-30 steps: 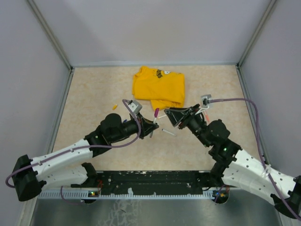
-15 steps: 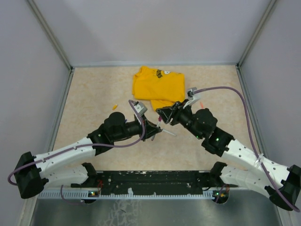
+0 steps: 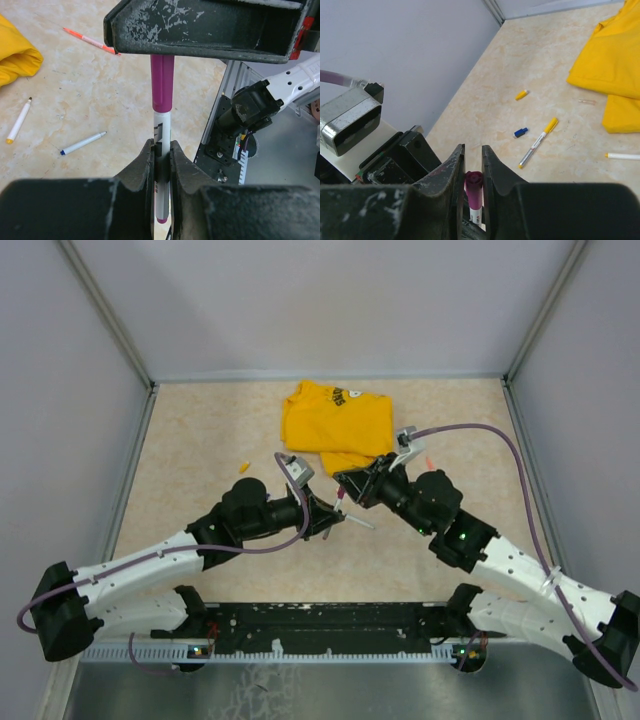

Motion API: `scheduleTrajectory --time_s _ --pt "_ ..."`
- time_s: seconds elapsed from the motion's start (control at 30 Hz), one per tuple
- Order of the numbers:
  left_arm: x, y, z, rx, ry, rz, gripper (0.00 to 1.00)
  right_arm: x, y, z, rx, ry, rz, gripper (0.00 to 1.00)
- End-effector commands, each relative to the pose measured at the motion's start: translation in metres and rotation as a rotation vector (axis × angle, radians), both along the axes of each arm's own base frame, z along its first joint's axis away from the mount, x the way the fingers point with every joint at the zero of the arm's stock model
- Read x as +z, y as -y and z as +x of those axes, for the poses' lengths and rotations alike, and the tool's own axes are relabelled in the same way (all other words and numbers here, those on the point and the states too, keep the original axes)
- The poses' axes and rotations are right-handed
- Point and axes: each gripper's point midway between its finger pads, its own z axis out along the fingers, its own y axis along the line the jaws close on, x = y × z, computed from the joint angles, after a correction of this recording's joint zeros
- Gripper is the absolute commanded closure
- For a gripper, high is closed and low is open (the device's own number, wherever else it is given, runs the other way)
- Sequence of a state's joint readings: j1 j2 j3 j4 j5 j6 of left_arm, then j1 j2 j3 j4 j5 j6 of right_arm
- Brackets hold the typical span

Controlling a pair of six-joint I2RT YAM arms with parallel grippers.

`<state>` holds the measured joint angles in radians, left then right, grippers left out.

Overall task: Insert the pens into the pen caps
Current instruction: Press the pen cap onto the pen.

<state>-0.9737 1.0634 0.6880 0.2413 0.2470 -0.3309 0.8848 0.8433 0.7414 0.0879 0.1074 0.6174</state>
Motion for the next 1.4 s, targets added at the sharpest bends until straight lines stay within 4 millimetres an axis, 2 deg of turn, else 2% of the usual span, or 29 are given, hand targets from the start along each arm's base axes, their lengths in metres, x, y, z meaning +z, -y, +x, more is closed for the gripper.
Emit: scheduleTrajectory --time_s 0.0,0.13,0.33,0.47,0.8,1.03,1.17,1.37 --pt "0.029 0.003 0.004 0.004 0.063 -0.06 1.0 0.021 0.003 -0.002 0.005 0.041 0.058 0.87" --pt "0.039 0.004 0.007 0.019 0.08 -0.074 1.0 0.016 0.002 -0.003 0.017 0.046 0.047 1.0" --pt "0.06 -0.003 0.019 0.096 0.123 -0.108 1.0 0.013 -0.005 -0.014 0.096 0.078 0.017 1.0" --pt "0.079 -0.007 0.023 0.124 0.158 -0.15 1.0 0.001 -0.009 -0.019 0.143 0.085 -0.053 1.0" --pt "0.113 -0.009 0.023 0.135 0.222 -0.243 1.0 -0.045 -0.024 -0.043 0.264 -0.019 -0.095 1.0" --pt "0.132 -0.01 0.021 0.127 0.255 -0.29 1.0 -0.087 -0.03 -0.064 0.302 -0.094 -0.183 1.0" --pt "0.141 -0.011 0.02 0.126 0.268 -0.308 1.0 -0.112 -0.027 -0.071 0.307 -0.14 -0.226 1.0" --pt "0.154 -0.01 0.019 0.116 0.289 -0.325 1.0 -0.143 -0.009 -0.074 0.266 -0.19 -0.293 1.0"
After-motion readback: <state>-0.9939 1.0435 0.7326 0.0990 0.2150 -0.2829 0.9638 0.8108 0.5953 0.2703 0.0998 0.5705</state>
